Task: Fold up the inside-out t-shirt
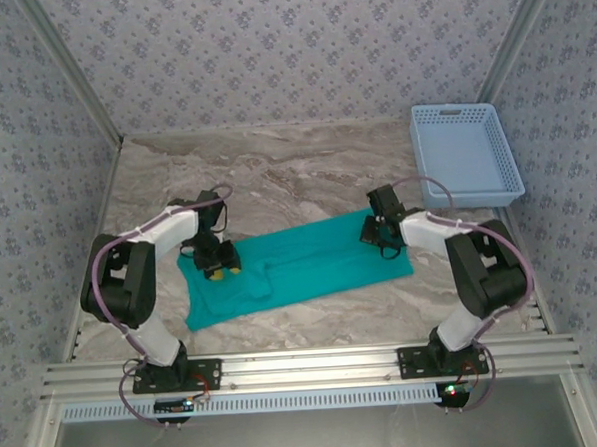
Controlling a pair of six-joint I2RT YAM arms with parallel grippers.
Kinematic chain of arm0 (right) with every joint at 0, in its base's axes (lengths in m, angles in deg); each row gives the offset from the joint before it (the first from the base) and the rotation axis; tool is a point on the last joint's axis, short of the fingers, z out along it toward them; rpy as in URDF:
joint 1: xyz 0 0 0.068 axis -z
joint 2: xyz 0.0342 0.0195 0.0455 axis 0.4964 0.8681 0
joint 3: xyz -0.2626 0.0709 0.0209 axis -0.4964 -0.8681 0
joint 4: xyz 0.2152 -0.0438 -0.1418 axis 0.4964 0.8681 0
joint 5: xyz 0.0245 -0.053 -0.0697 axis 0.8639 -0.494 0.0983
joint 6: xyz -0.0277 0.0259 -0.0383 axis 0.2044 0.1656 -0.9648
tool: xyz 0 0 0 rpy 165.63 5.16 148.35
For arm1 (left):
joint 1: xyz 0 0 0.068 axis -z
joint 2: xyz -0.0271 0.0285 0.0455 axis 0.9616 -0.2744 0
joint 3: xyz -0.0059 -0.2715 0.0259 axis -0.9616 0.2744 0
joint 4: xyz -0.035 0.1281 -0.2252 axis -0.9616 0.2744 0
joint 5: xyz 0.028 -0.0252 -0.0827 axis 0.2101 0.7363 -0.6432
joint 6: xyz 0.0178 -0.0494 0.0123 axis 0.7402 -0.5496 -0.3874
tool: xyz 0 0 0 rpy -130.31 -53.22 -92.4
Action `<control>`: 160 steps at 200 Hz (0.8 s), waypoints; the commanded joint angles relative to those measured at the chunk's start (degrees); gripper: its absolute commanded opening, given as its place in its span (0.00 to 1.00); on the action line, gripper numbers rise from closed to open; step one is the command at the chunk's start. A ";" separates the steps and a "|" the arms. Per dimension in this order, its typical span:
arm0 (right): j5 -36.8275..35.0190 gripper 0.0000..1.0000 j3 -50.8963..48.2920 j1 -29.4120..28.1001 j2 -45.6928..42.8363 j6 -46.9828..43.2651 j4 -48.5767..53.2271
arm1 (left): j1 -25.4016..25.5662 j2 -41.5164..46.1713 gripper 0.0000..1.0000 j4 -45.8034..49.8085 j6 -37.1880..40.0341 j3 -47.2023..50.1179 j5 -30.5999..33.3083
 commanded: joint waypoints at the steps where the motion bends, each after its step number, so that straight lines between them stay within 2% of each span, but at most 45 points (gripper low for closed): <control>1: 4.21 0.04 6.67 0.53 9.79 -9.31 0.25 | 0.16 4.69 0.42 4.04 -1.39 2.69 -4.34; 33: 6.62 0.08 23.69 0.15 20.77 -10.92 4.21 | 3.14 8.76 0.43 6.14 -2.11 3.28 -3.22; 56: 8.41 0.17 32.82 0.31 23.25 -9.28 9.52 | 8.18 9.27 0.43 7.96 -1.08 0.04 0.14; 67: 8.18 0.26 34.41 0.32 21.89 -7.38 11.46 | 10.97 9.56 0.43 9.05 0.11 -2.81 3.55; 78: 8.05 0.33 34.21 0.80 19.27 -5.30 13.27 | 13.11 10.13 0.43 9.10 2.20 -5.01 6.00; 101: 6.41 0.37 29.87 2.20 12.69 -2.55 16.27 | 14.38 11.88 0.43 4.47 5.35 -5.25 9.32; 134: 3.63 0.39 19.99 3.18 5.62 -1.39 14.77 | 14.30 12.20 0.44 -5.59 6.49 0.97 12.34; 160: 6.44 0.35 14.55 4.30 7.38 -1.26 7.77 | 13.61 9.51 0.44 -5.76 4.08 4.39 12.96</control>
